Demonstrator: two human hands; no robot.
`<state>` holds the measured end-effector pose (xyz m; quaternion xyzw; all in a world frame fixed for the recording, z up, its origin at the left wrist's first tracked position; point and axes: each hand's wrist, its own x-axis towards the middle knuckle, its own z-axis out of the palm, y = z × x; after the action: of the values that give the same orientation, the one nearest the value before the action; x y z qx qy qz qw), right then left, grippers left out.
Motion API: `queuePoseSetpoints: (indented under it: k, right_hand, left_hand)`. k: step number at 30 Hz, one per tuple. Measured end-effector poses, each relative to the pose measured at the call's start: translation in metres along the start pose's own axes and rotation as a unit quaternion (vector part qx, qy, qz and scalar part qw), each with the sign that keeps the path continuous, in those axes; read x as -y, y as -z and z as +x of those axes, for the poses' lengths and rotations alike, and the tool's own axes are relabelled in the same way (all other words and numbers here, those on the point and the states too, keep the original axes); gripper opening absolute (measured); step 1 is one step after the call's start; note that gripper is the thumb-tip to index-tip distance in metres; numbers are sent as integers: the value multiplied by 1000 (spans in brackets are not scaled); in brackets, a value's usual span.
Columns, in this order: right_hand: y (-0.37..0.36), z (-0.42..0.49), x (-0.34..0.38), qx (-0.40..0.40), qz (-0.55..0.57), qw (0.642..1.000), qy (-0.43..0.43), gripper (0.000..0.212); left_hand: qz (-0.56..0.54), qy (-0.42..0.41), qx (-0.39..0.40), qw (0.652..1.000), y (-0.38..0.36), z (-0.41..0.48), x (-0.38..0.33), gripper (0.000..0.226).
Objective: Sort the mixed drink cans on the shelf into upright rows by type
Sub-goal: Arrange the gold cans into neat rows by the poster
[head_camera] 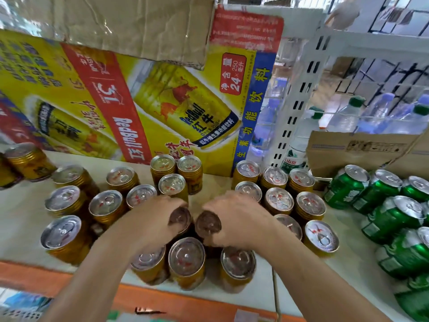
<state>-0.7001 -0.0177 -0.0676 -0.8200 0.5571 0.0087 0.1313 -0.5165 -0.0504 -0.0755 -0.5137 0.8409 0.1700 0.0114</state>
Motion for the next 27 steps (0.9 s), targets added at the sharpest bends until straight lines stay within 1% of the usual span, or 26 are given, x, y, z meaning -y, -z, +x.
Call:
queuePoseSetpoints:
  k: [3, 8, 12, 14, 16, 19, 21, 24, 27]
  right_hand:
    - [6, 8, 3, 11, 28, 1000, -8, 28]
    - [17, 22, -5, -51, 90, 992, -76, 40]
    - [22, 36, -11, -71, 130, 982, -113, 34]
    - [18, 43, -11, -67, 116, 983, -127, 39]
    - [11, 47, -10, -63, 108, 983, -131, 42]
    - [1, 48, -6, -53, 94, 986, -130, 46]
    - [-4, 48, -5, -58, 84, 988, -120, 44]
    - [-5, 45, -5, -99, 112, 981, -125, 38]
    - [5, 32, -10, -169, 167, 959, -152, 34]
  left_hand:
    - [-28, -8, -11, 1000, -1, -4, 6, 41]
    - [-50, -13, -32, 998, -9, -3, 13, 51]
    - [-49, -23, -16, 998, -16, 2, 19, 70]
    - [-44, -21, -9, 999, -17, 6, 19, 75]
    - [-41, -19, -17, 999, -18, 9, 17, 69]
    - [-43, -22, -42, 998, -16, 10, 14, 50]
    - [-51, -24, -51, 997, -15, 11, 14, 43]
    - [-61, -24, -56, 996, -13, 11, 14, 37]
    - [-60, -21, -57, 996, -8, 12, 14, 38]
